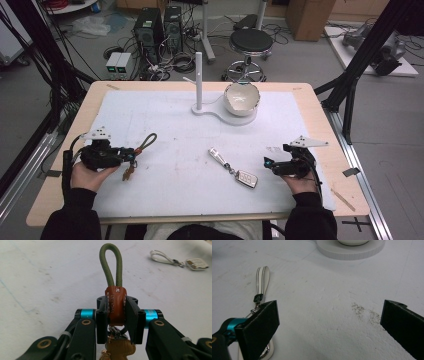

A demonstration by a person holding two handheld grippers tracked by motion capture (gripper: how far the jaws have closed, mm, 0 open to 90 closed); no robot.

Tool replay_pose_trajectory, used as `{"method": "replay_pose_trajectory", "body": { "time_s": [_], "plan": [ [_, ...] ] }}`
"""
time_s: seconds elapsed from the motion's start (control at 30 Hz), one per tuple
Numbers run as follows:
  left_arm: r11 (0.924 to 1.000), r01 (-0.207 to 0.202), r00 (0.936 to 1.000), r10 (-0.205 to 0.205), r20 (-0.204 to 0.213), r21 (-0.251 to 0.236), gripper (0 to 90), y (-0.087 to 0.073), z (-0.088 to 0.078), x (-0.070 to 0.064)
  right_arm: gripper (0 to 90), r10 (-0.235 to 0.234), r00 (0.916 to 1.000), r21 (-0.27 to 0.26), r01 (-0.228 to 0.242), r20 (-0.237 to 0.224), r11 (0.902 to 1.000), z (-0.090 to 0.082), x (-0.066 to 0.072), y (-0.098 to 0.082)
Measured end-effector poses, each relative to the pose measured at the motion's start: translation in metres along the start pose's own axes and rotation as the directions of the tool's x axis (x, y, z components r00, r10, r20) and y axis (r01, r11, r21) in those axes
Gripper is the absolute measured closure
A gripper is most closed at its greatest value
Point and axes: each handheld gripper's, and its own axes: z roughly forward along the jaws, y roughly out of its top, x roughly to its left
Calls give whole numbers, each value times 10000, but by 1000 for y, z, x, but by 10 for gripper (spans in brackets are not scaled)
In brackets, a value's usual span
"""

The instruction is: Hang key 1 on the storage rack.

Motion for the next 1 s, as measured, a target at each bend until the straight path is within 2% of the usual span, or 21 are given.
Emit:
{"method": "replay_pose_trajectory", "body": {
  "time_s": [0.03,0.07,0.17,0.27,0.3,0.57,0.8,0.93,1.0],
  "plan": [
    [10000,-52,9999,53,-102,40,724,8,1,1,11,-69,10000,-126,69,-31,9999,-2,1,0],
    [10000,-52,9999,53,-102,40,724,8,1,1,11,-69,10000,-126,69,-31,9999,-2,1,0],
    [9999,-124,9996,122,-266,-71,725,23,2,2,11,-22,10000,-46,22,-39,10000,-1,1,0],
    [9999,-120,9994,117,-319,-81,725,30,3,4,11,-11,10000,-41,11,-49,10000,0,0,0],
    [9994,-329,9982,332,-505,60,724,35,5,4,11,-55,10000,-92,54,-33,9999,0,1,0],
    [9982,-583,9965,590,-588,126,724,58,12,7,11,-44,10000,-79,44,-44,10000,0,1,0],
    [9988,-471,9964,479,-694,134,724,72,16,14,11,-59,10000,-65,58,-43,10000,0,2,0],
    [9996,-281,9976,280,-641,-5,724,79,17,19,11,-81,10000,-77,81,-26,9999,-1,2,0],
    [9997,-259,9966,261,-788,34,724,81,19,20,11,-104,9999,-57,104,7,9999,-1,2,1]
  ]
}}
